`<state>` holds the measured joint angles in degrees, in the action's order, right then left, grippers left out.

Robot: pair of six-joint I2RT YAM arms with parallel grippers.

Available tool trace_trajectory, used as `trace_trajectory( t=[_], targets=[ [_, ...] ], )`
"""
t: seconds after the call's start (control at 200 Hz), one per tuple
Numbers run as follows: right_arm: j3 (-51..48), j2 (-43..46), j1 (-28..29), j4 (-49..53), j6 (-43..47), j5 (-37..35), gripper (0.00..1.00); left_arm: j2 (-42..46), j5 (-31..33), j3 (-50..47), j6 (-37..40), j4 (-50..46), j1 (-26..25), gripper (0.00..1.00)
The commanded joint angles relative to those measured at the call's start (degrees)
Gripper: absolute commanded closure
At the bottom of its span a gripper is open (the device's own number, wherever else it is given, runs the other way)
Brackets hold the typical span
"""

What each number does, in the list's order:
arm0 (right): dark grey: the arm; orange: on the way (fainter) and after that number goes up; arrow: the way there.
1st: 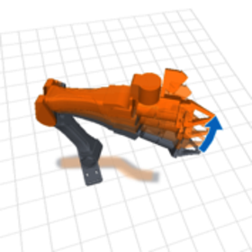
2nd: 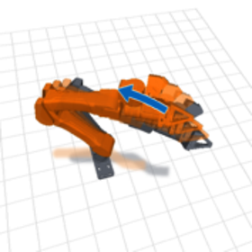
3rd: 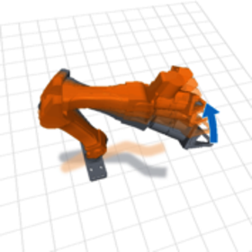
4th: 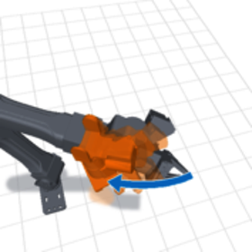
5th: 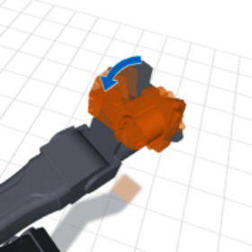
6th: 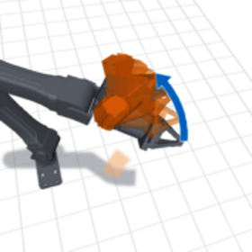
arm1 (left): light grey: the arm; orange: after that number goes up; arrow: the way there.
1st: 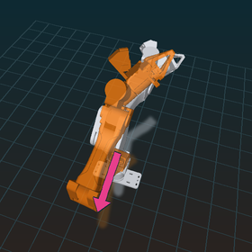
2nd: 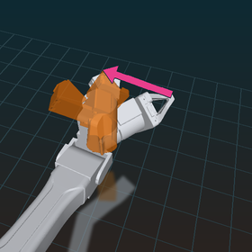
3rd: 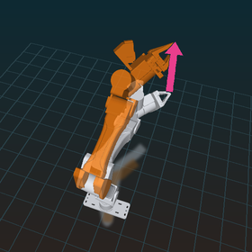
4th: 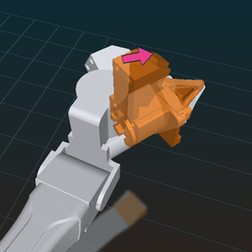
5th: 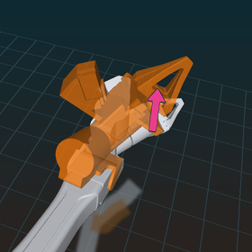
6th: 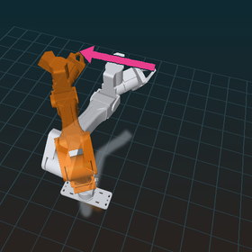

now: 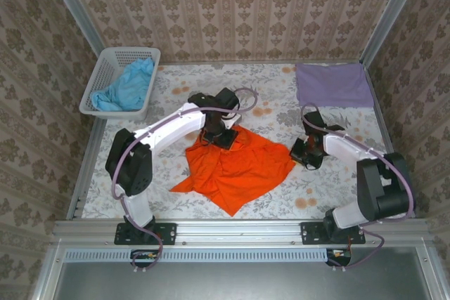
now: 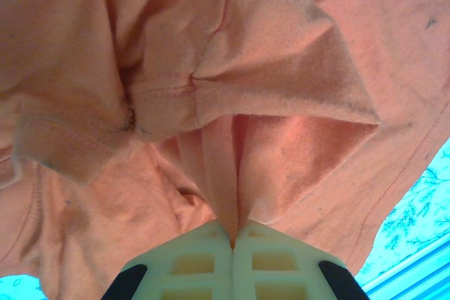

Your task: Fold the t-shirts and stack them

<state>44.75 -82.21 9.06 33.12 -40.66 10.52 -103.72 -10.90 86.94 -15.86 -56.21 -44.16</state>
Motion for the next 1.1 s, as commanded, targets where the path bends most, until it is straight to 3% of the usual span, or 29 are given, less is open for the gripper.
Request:
trace_trajectory(
  t=[0.0,0.18,0.37,0.705,0.855,1.095],
  targets=[
    [5.9,7.4,0.1,1.2,0.8,1.6,1.0,5.6,2.0,4.7,-1.9,-0.3,2.9,1.0],
    [18.5,15.6,0.1,4.3,2.4,-1.1,1.0,14.4,4.4,11.9,-4.4,4.6,9.4,1.0],
    [34.7,19.2,0.0,4.1,7.6,-2.6,1.0,25.9,5.6,12.5,-7.7,15.4,16.0,1.0],
    [47.4,25.2,0.1,-1.5,16.6,-3.9,1.0,45.0,16.7,6.9,-3.1,35.3,17.2,0.94],
    [51.4,26.5,0.1,-4.5,16.9,-3.7,1.0,47.6,17.1,10.8,0.1,37.1,17.2,0.94],
    [55.0,25.4,0.1,-6.9,15.2,-3.8,1.0,44.1,15.9,18.4,-1.2,34.9,17.2,0.93]
  ],
)
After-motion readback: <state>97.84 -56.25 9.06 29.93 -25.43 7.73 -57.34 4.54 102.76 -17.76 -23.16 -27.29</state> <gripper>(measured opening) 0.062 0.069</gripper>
